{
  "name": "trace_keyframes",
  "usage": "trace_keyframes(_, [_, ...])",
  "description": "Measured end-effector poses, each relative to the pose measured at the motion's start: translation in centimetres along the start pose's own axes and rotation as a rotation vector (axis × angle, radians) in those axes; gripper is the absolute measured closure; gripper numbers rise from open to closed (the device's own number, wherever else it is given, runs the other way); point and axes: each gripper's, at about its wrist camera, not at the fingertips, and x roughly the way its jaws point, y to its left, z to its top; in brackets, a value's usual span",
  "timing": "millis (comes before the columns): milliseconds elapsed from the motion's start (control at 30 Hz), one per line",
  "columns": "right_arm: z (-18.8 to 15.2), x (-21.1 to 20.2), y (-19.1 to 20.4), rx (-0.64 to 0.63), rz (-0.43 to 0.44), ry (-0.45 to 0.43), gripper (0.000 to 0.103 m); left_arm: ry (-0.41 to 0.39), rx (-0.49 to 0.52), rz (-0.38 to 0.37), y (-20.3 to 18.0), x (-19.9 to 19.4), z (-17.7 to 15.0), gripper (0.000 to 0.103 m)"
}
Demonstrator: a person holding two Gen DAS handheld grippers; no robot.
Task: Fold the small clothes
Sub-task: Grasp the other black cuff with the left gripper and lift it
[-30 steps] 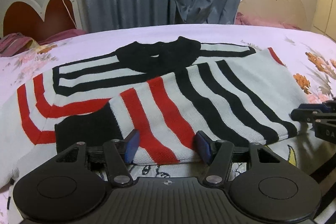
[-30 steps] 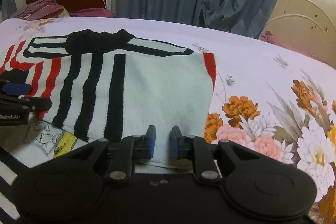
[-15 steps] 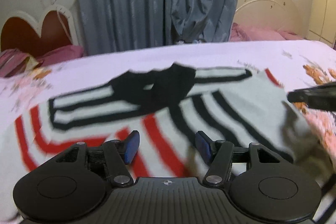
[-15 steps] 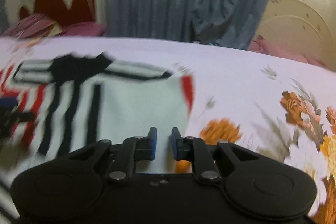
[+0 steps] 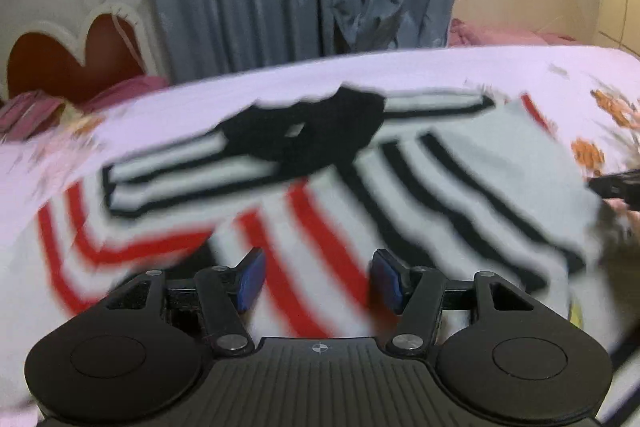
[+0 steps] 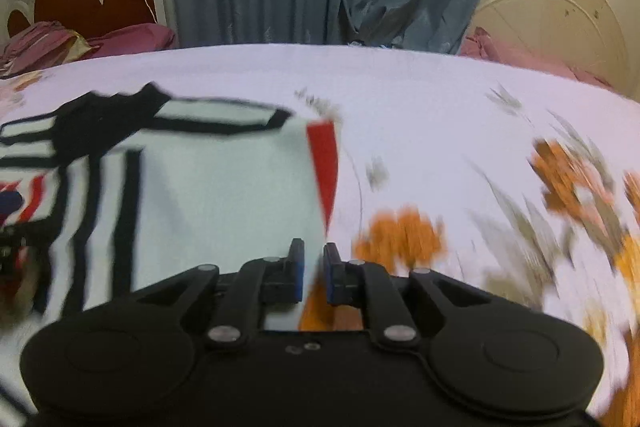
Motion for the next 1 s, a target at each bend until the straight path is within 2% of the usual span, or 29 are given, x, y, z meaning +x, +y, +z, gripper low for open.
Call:
trace_keyframes(67, [-1.9,-0.5,0.7,-0.048,-0.037,-0.013,0.093,-0.015,-0.008,-0.001,0.7,-0.6,-1.1,0.044])
trace_keyframes(100, [-1.7,0.1,0.6,-0.068,-0.055,0.010,0.094,-0.014,-0.021,-0.001,1.1,-0.7,-1.0,0.044])
trace_keyframes(200, [0.8,0.4,-0.7,0.001,-0.020,-0.039,0.094,-0.040,-0.051,0.051,2.3,-0.9,-0.2,0.044])
trace_keyframes(267, [3.2,0.5,-0.9,0.005,-0.021,-0.119,0.087,-0.037,-0.083,0.073,3.4,-0.5,0.3,0.044])
trace_keyframes(333, [5.4,1.5,-0.4,-0.006,-0.012,-0.147,0.087,-0.016,-0.110,0.074,4.2,0.4,0.5,0.044])
trace_keyframes(400, [6.9,3.3,0.2,-0.025,-0.013,-0.124,0.089,0.013,-0.132,0.058,4.6,1.3,0.4,0.044])
trace_keyframes(433, [7.4,4.5,0.1,-0.017,-0.009,-0.091,0.092,0.015,-0.146,0.051,4.8,1.5,0.3,0.043])
trace_keyframes(467, [7.7,6.2,-0.3,-0.002,-0.017,-0.022,0.098,0.019,-0.158,0.049,5.0,1.6,0.2,0.039])
trace_keyframes(500, [7.6,7.5,-0.7,0.010,-0.034,0.026,0.099,0.024,-0.176,0.043,5.3,1.7,0.2,0.038])
trace_keyframes(633, [7.1,7.0,-1.0,-0.003,-0.027,0.002,0.097,0.032,-0.172,0.043,5.3,1.9,0.2,0.037])
trace_keyframes(700, [6.4,4.5,-0.8,-0.002,0.005,-0.029,0.096,0.048,-0.153,0.069,5.0,1.2,0.6,0.037])
trace_keyframes(767, [4.9,1.6,-0.3,-0.015,0.023,-0.057,0.087,0.019,-0.134,0.090,4.6,-0.7,0.5,0.037])
trace_keyframes(833, [2.7,-1.1,0.1,-0.023,0.051,-0.071,0.087,0.009,-0.140,0.087,4.3,-2.0,0.0,0.037])
trace_keyframes(900, [0.8,-2.9,-0.1,-0.017,0.091,-0.051,0.087,0.022,-0.139,0.083,3.8,-2.3,-0.7,0.037])
trace_keyframes(1000, [-1.4,-3.2,0.1,-0.012,0.128,-0.001,0.088,0.050,-0.140,0.093,3.2,-1.3,-1.5,0.037])
